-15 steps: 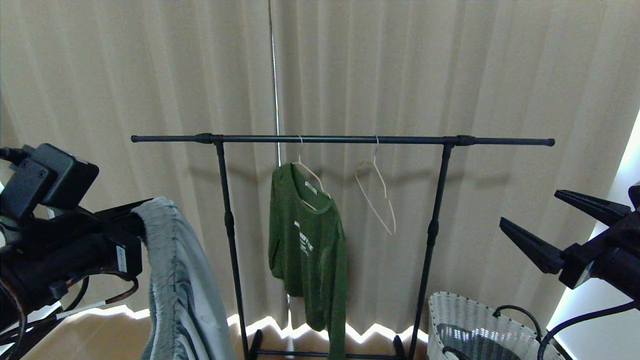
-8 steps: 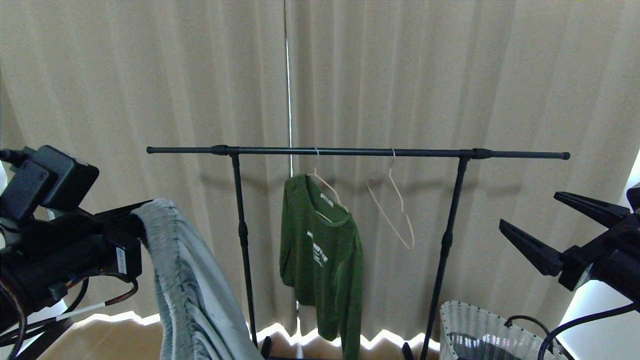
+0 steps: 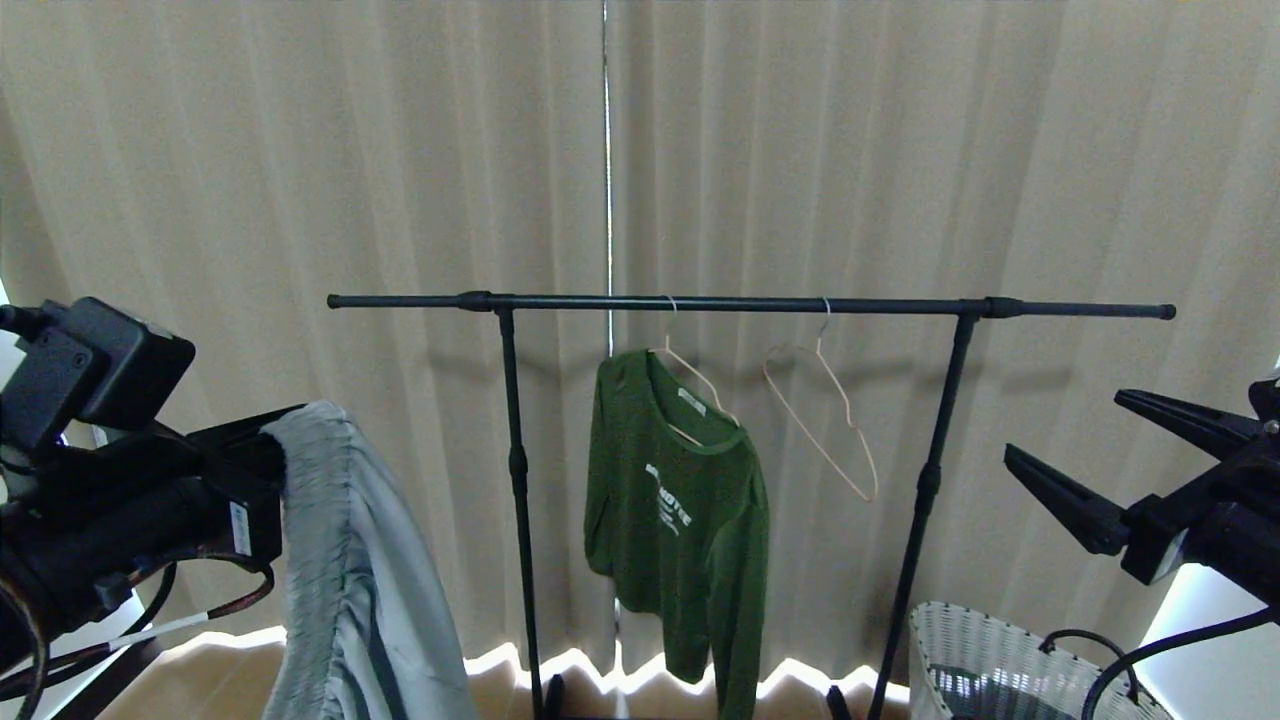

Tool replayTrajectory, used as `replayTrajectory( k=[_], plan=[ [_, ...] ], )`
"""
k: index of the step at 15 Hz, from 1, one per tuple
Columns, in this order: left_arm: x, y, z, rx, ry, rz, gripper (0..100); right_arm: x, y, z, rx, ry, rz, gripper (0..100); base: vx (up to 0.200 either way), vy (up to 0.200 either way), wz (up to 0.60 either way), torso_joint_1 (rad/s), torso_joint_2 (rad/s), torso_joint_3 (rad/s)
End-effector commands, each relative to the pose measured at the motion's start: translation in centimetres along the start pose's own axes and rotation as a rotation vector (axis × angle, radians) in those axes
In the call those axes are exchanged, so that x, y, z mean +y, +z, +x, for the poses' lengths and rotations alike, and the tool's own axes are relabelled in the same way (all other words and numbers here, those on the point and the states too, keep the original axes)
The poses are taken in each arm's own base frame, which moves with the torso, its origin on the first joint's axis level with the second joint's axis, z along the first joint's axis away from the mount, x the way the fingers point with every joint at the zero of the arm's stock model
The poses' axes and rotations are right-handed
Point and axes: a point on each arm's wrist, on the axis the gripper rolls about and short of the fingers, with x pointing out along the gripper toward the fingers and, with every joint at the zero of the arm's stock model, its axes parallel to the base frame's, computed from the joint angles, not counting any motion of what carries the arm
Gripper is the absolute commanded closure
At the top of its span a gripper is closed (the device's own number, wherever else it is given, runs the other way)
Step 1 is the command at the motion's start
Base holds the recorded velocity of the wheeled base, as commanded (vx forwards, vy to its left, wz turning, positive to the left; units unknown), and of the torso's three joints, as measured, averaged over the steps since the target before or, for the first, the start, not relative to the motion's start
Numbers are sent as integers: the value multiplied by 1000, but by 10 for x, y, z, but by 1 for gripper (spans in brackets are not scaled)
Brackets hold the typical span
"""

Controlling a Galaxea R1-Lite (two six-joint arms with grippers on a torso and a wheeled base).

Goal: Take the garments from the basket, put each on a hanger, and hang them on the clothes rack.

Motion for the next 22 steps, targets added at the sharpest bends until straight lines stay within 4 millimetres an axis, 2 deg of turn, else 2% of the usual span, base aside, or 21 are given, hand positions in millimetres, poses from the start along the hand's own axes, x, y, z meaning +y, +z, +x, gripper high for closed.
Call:
replayTrajectory(
  k=[1,6,18,22],
  plan=[
    [0,0,1,1,-2,-1,100,-8,-4,0,42,-42,-22,0,0,0,0,0,0,0],
    [-1,-1,1,4,-4,-2,100,-17,-17,-2,201,-75,-13,0,200,0,0,-1,-5,4],
    [-3,-7,1,25,-11,1,100,-17,-16,4,333,-37,8,0,200,0,0,4,4,1],
    [-10,-24,-6,62,-37,0,100,-18,-24,19,414,-12,24,0,0,0,0,0,0,0]
  ],
)
